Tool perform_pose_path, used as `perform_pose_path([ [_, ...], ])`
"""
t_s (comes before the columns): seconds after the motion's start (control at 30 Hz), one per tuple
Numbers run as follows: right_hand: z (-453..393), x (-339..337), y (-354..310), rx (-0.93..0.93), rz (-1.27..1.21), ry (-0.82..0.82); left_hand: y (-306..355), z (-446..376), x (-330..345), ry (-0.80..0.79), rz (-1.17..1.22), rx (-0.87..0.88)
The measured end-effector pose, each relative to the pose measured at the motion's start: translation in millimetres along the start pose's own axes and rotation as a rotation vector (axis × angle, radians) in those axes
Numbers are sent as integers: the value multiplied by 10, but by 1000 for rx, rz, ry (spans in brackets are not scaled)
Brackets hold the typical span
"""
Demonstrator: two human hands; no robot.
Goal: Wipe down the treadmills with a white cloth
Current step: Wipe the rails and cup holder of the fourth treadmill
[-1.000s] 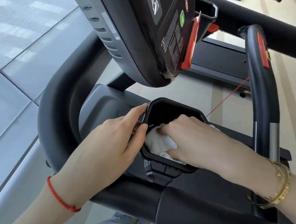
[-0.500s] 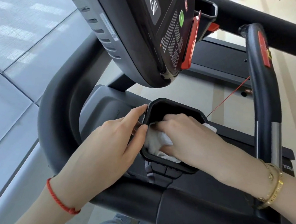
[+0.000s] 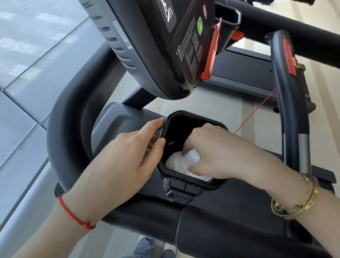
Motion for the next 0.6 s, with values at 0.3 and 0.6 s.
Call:
perform_pose_path([
  [0.3,697,72,100,56,-420,637,10,-10,-3,43,-53,54],
  [0.6,798,238,382,203,-442,727,-26,-30,11,71,-63,54],
])
Point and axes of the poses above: each hand's wrist, its own z-axis away from the middle knuckle, its own x-axis out of the palm, y = z × x, the point moved 5 cm from there along -z, towards the middle knuckle, and after that the axes turned 8 degrees about -y, right-handed, at the moved point
